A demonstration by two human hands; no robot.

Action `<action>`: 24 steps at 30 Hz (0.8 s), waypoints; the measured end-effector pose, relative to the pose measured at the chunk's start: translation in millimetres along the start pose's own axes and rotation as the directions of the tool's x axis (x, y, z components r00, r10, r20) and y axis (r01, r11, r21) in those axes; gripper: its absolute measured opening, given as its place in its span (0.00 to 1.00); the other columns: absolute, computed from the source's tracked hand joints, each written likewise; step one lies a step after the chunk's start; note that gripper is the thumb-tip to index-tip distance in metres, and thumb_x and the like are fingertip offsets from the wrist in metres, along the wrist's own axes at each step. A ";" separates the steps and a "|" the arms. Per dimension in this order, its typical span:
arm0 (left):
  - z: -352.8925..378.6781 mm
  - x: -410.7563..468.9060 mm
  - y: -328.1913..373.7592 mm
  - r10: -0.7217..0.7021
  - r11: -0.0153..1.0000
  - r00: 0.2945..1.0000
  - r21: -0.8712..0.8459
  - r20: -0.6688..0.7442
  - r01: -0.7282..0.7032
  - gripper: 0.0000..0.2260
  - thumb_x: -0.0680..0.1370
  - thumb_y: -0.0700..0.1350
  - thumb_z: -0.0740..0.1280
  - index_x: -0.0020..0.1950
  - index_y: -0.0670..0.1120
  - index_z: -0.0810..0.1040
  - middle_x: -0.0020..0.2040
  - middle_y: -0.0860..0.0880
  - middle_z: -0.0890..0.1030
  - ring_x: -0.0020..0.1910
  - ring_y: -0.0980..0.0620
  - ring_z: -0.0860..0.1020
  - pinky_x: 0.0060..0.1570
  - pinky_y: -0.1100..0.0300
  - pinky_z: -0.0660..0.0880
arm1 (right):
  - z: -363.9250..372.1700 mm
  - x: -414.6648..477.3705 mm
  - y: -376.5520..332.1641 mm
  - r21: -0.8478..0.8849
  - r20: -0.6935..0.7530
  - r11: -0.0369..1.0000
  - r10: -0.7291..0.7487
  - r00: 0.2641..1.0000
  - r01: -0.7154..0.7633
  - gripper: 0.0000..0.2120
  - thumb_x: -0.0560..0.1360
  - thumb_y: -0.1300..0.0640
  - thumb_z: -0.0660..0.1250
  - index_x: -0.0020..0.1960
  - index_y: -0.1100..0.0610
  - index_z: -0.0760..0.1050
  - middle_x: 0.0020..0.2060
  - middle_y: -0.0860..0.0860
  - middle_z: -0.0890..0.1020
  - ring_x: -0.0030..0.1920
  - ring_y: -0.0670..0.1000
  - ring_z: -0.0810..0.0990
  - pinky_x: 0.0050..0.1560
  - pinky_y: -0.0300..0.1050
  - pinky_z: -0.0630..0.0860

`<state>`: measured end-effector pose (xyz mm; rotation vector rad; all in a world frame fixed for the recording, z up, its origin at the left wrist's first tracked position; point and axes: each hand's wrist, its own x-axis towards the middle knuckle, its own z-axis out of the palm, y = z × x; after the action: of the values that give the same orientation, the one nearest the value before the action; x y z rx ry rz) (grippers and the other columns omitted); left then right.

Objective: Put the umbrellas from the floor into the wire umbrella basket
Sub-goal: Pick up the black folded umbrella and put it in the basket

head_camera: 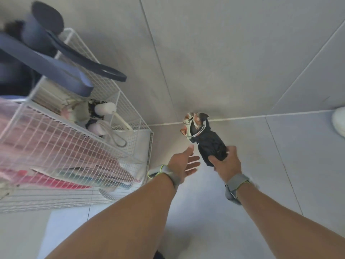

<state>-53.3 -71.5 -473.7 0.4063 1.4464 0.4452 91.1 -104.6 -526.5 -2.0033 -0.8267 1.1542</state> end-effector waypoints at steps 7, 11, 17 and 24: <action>-57.6 -11.3 15.1 0.069 0.984 0.997 -0.164 0.020 -0.065 0.11 0.76 0.53 0.69 0.52 0.47 0.80 0.49 0.48 0.84 0.50 0.48 0.82 0.53 0.54 0.78 | 43.3 -23.9 -38.6 0.087 0.259 0.985 -0.165 0.952 0.147 0.19 0.66 0.60 0.74 0.51 0.53 0.67 0.40 0.54 0.83 0.27 0.51 0.78 0.27 0.38 0.76; -88.9 -20.0 12.6 0.107 0.939 0.994 -0.326 -0.023 -0.109 0.12 0.76 0.53 0.69 0.55 0.48 0.80 0.54 0.49 0.84 0.54 0.48 0.81 0.52 0.56 0.77 | 67.1 -29.2 -61.6 0.129 0.343 0.972 -0.230 0.911 0.197 0.18 0.65 0.58 0.74 0.48 0.50 0.68 0.37 0.51 0.83 0.22 0.45 0.76 0.24 0.34 0.73; -130.1 -23.8 0.8 0.136 0.849 0.980 -0.492 -0.144 -0.191 0.11 0.81 0.49 0.61 0.60 0.50 0.77 0.58 0.51 0.82 0.56 0.49 0.81 0.52 0.56 0.74 | 113.6 -30.4 -113.6 0.057 0.463 0.939 -0.325 0.825 0.338 0.25 0.67 0.53 0.77 0.60 0.54 0.73 0.51 0.50 0.81 0.45 0.51 0.81 0.45 0.42 0.79; -147.1 -20.4 -11.6 -0.083 0.895 0.982 -0.446 -0.169 -0.002 0.14 0.80 0.53 0.61 0.52 0.43 0.77 0.52 0.44 0.81 0.47 0.46 0.80 0.45 0.55 0.74 | 149.7 -30.0 -143.3 0.061 0.570 0.984 -0.173 0.803 0.169 0.18 0.77 0.52 0.66 0.63 0.60 0.71 0.54 0.59 0.83 0.35 0.53 0.81 0.18 0.33 0.66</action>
<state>-200.8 -92.3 -474.7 -0.0372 1.4743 0.7769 -82.0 -10.7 -455.3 -1.5301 -1.2680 1.6790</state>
